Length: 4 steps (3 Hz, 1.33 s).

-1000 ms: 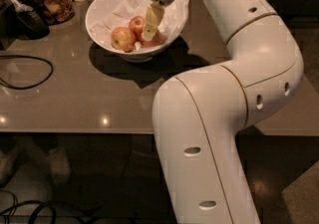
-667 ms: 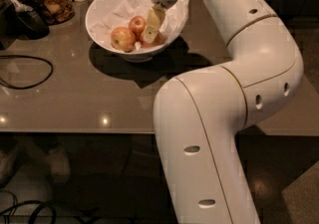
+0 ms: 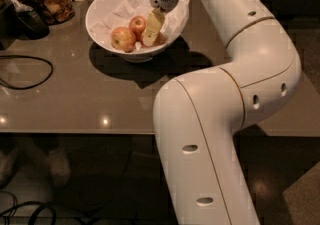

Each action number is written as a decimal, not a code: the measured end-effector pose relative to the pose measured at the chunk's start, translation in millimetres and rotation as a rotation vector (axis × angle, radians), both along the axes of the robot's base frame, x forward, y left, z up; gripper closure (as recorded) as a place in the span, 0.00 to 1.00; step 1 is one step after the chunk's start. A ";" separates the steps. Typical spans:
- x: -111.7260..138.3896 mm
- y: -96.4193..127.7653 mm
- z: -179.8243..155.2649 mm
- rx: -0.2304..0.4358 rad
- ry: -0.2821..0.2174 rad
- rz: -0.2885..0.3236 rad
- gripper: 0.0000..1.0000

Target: Pick apple from white bowl

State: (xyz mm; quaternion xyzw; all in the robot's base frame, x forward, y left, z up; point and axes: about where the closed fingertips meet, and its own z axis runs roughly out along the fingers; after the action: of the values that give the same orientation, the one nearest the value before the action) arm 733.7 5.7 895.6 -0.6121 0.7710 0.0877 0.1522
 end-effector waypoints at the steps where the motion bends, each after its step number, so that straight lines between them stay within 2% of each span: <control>1: -0.2 2.1 -5.3 0.007 0.014 0.002 0.30; 4: 1.4 3.6 -18.2 0.014 0.039 0.008 0.31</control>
Offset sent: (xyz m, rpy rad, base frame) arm -0.0187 -0.0136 -0.0012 -0.0336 0.1194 0.0284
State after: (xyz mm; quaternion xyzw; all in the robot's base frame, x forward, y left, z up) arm 735.1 9.3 877.4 -0.6122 0.7709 0.1053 0.1411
